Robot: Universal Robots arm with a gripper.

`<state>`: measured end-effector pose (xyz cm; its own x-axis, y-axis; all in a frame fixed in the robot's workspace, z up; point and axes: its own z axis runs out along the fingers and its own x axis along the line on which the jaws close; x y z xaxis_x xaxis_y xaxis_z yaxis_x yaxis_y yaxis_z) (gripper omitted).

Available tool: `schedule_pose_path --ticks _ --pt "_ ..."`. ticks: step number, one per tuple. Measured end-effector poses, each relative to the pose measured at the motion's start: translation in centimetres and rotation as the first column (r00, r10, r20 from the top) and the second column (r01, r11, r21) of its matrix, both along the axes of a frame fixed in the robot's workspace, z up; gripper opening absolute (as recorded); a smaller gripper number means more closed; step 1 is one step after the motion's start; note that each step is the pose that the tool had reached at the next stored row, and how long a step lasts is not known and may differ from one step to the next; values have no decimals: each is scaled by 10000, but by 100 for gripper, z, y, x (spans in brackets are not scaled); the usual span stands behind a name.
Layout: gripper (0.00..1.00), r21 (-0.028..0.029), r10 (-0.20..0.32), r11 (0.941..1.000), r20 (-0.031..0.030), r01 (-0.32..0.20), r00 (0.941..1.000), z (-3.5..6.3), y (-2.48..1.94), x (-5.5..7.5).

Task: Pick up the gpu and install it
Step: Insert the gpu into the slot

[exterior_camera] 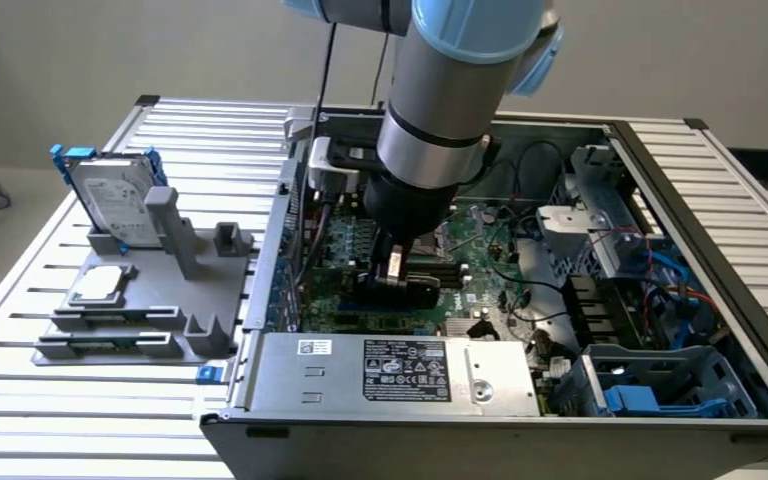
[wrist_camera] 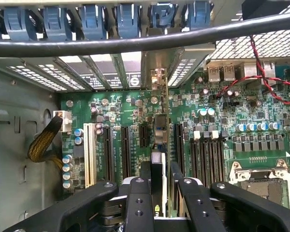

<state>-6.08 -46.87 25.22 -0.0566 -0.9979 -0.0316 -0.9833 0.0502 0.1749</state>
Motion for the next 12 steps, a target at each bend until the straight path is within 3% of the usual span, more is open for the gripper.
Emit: schedule_pose_path --ticks 12 --pt "26 -20 0 10000 -172 0 9999 40 0 19"
